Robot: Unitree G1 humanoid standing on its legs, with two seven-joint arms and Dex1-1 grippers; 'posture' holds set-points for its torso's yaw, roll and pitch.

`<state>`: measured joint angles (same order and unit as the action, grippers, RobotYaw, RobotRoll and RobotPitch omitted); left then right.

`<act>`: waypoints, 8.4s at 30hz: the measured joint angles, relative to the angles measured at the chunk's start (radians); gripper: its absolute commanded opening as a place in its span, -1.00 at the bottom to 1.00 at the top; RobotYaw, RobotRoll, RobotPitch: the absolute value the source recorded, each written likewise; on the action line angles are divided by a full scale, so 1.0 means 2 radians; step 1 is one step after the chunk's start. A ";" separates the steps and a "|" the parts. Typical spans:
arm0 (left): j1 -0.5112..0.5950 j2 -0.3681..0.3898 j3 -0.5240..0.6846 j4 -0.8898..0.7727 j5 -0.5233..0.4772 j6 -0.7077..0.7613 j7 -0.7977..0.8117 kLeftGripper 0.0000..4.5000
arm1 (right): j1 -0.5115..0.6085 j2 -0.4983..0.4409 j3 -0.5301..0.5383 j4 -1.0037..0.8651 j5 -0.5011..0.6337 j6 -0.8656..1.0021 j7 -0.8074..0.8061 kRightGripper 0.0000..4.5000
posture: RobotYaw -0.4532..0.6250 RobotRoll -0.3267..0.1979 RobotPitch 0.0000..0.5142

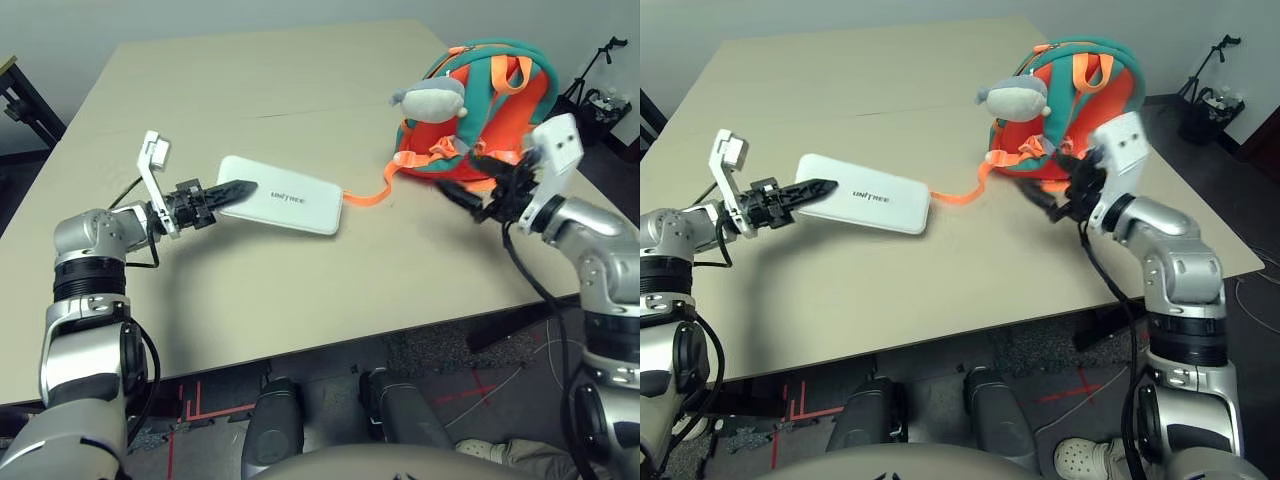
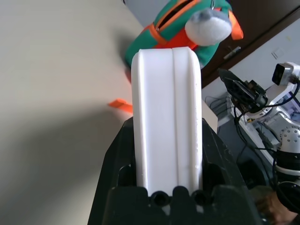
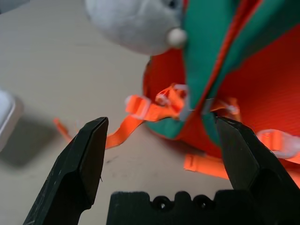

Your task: Put the pencil case into the backpack and zip it.

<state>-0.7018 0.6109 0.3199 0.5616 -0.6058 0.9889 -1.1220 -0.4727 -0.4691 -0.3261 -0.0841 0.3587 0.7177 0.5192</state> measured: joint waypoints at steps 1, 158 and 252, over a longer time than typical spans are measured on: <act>0.000 -0.003 0.006 -0.001 -0.003 -0.002 0.005 -0.36 | -0.007 0.003 -0.001 0.006 0.001 0.000 -0.010 1.00 | -0.38 0.25 -0.73; -0.117 -0.105 -0.142 -0.053 0.050 -0.231 -0.022 -0.38 | 0.093 0.019 0.104 -0.123 0.128 -0.031 0.041 -0.90 | -0.51 0.25 -0.69; -0.085 -0.188 -0.168 -0.033 0.072 -0.270 0.067 -1.00 | 0.076 0.018 0.120 -0.118 0.105 -0.040 0.043 -0.90 | -0.49 0.25 -0.66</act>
<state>-0.8728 0.2351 -0.0169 0.4952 -0.4609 0.4484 -0.9883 -0.3202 -0.4336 -0.0857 -0.3202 0.5694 0.6370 0.6060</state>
